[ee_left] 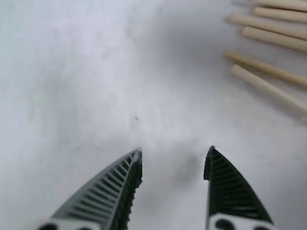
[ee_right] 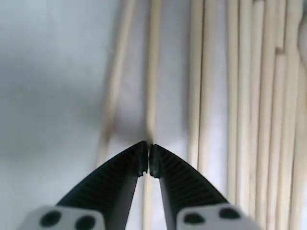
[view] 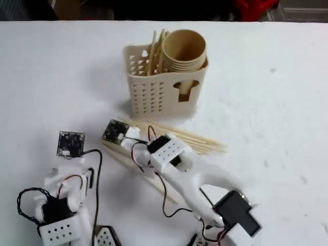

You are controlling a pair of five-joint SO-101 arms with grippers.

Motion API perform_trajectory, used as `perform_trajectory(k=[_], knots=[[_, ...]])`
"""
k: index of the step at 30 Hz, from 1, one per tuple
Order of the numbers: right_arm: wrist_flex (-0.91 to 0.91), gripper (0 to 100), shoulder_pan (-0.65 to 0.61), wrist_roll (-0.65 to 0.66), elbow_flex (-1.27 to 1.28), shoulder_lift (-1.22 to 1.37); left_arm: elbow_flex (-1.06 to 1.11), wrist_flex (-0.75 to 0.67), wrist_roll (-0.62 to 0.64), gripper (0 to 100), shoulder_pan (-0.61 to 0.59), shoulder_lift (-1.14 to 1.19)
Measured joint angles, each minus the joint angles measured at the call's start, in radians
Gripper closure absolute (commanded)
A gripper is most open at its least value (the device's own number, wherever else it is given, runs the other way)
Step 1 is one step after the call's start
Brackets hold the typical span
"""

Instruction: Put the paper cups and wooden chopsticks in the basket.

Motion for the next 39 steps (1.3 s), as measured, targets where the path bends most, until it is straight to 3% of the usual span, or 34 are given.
perform_trajectory(k=[9,14,18,28,39], knots=[[0.011,82.5,-0.009,0.002,-0.003,0.011,0.0,0.0,0.0,78,0.0,0.0],[0.012,83.6,-0.011,0.002,-0.003,0.012,0.0,0.0,0.0,78,0.0,0.0],[0.009,99.5,-0.009,0.002,-0.003,0.012,0.0,0.0,0.0,78,0.0,0.0],[0.02,98.1,-0.002,0.002,-0.002,-0.023,0.0,0.0,0.0,78,0.0,0.0],[0.127,98.1,0.041,-0.141,0.018,-0.551,0.0,0.0,0.0,78,0.0,0.0]])
